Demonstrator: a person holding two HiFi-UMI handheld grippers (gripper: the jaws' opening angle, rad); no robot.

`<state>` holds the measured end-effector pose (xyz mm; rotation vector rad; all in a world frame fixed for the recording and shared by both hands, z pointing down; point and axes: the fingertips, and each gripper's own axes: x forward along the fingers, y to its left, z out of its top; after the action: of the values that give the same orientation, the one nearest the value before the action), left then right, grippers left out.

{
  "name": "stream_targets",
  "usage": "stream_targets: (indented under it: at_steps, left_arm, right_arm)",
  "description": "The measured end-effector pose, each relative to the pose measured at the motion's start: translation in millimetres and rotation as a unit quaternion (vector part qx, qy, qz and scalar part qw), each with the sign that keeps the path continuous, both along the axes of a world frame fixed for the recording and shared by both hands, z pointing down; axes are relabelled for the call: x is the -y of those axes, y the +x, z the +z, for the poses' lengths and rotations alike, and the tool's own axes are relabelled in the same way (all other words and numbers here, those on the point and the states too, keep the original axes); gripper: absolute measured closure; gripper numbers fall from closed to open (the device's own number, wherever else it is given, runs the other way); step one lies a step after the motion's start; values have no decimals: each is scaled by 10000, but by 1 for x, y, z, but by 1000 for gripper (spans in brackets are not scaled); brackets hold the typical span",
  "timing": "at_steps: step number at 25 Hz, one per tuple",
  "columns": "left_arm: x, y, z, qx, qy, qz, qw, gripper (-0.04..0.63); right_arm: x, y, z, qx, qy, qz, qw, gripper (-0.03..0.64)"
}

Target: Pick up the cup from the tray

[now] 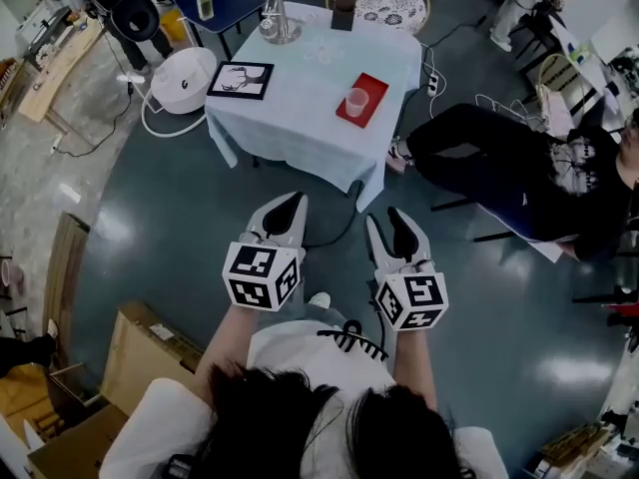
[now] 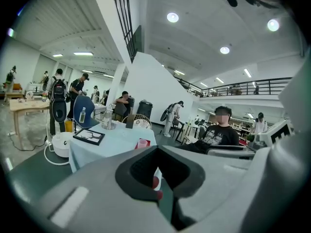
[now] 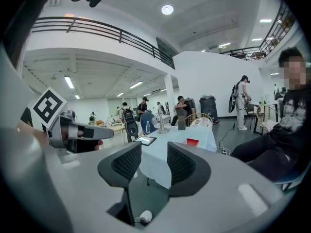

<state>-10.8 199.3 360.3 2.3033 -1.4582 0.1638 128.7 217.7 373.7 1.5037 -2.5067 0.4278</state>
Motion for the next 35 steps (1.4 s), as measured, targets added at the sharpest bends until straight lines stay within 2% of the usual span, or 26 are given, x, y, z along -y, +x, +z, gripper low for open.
stream_targets:
  at_steps: [10,15,22,26,31,35]
  left_arm:
    - [76,9,11,6,-72,346,9994,595]
    - [120,3,15,7,-186,444,9988,595]
    - [175,-8,15,121,-225,698,9972,595]
    - [200,-12,13,104,-244,937,9952,595]
    - [231,-21,14,373,-177,1210,9918,595]
    - [248,-24,11,300,-129,1487,9883,595]
  right_arm:
    - [68,-7,9,-149,-44,26,9999,388]
    - [109,-9,12,-42,-166,210,9996,348]
    - [157,-25,11,-32,-185,289,9994,337]
    - [182,-32,10,-64,-202,508,9985,333]
    - [212,-41,5,151,-197,773,9967,331]
    - [227,-42,5,128,-173,1076,9940,331]
